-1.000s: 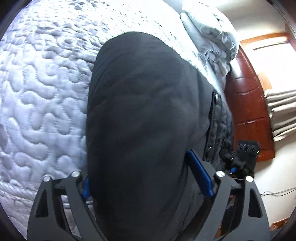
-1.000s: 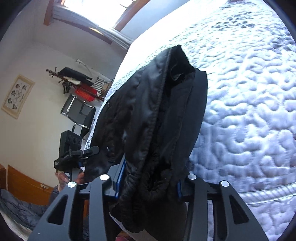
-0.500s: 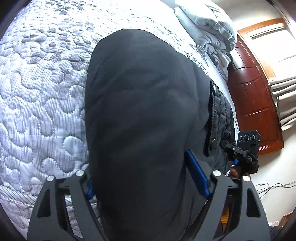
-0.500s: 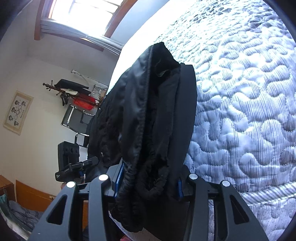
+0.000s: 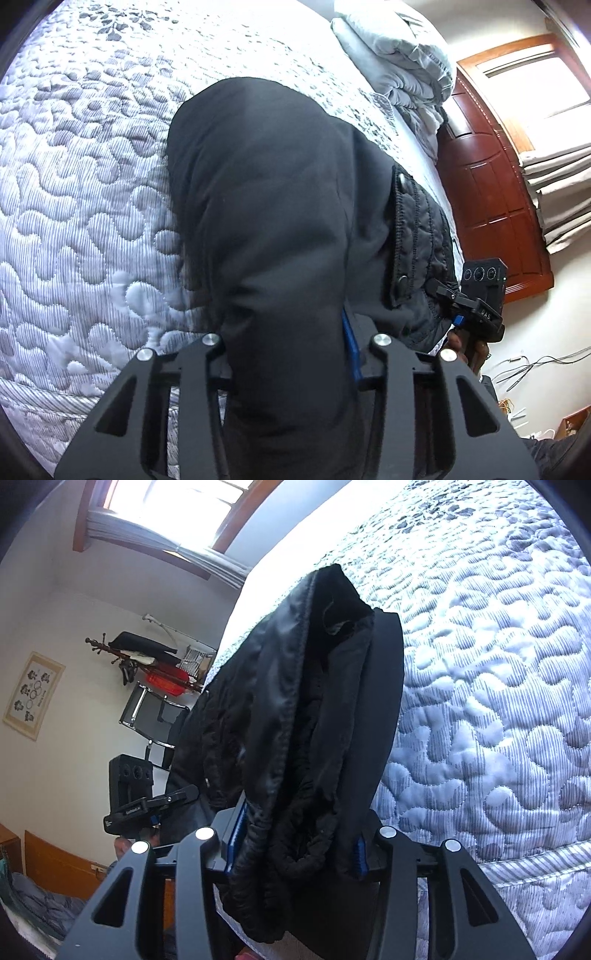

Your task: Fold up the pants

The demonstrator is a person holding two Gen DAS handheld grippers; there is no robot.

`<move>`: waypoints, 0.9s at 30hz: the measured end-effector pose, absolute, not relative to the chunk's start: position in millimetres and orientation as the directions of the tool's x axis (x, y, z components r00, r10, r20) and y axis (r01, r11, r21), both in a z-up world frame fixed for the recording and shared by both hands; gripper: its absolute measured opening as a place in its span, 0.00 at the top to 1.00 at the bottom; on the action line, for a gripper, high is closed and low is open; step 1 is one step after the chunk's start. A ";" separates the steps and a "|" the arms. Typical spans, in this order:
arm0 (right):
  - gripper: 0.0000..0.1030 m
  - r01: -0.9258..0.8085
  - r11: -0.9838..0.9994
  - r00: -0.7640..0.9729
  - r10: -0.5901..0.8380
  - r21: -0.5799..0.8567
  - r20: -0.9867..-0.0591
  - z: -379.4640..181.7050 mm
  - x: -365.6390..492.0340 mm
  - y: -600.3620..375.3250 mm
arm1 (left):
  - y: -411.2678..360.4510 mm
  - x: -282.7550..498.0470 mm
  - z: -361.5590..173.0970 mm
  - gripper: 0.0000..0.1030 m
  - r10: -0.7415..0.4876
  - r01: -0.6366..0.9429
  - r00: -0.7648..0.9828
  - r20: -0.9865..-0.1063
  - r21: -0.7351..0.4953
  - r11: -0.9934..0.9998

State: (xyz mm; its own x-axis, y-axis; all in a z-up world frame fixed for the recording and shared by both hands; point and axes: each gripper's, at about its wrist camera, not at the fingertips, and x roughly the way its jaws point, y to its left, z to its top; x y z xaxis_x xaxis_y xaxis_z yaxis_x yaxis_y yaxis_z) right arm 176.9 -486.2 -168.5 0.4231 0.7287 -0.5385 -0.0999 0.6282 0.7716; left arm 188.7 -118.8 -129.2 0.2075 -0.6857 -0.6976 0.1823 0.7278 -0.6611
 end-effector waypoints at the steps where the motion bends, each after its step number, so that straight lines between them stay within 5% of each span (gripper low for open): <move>1: 0.57 -0.105 0.632 0.425 0.726 0.768 -0.540 -166.8 176.5 -485.6 | -120.6 190.7 -127.8 0.64 -0.687 0.186 0.209 -0.696 -0.662 0.726; 27: 0.59 -0.239 0.671 0.490 0.708 0.702 -0.509 -94.6 264.2 -457.6 | -110.6 261.4 -76.2 0.66 -0.703 0.250 0.373 -0.605 -0.665 0.704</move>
State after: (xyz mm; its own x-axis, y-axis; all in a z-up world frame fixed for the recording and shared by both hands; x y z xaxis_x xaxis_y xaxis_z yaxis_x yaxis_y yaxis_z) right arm 264.2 -457.6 -94.6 0.4899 0.7076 -0.5092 -0.2390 0.6708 0.7021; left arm 261.4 -110.6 -76.2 0.3726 -0.7034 -0.6052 0.2496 0.7042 -0.6647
